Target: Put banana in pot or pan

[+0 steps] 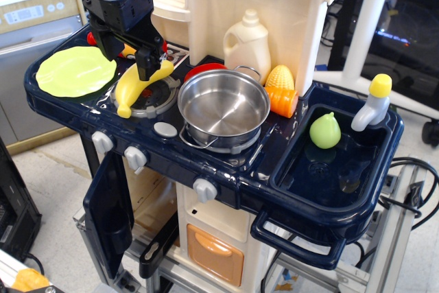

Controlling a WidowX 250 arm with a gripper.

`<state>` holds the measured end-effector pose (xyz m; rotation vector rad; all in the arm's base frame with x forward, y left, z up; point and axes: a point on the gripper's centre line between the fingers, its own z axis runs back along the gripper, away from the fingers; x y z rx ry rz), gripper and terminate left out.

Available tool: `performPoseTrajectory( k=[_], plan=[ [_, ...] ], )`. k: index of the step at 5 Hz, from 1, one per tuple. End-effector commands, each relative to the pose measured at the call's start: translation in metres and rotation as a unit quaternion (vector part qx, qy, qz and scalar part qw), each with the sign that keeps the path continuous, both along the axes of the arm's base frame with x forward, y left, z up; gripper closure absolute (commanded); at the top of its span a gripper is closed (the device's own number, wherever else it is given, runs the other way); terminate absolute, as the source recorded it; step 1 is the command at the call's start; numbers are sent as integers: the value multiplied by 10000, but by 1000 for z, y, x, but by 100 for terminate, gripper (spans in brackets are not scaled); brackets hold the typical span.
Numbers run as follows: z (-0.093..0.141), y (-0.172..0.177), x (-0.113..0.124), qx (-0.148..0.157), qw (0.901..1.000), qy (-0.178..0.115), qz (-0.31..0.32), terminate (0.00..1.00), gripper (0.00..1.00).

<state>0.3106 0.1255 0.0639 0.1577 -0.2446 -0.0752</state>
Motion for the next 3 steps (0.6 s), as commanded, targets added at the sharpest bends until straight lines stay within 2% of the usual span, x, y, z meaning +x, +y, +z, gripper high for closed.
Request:
performPoseTrajectory(
  k=[1, 2, 3],
  plan=[
    [-14, 4, 4, -191, 9997, -43, -126, 0, 0],
    [-20, 0, 4, -249, 9997, -33, 15, 0, 0],
    [-9, -5, 2, -166, 9996, 38, 205, 0, 100]
  ],
)
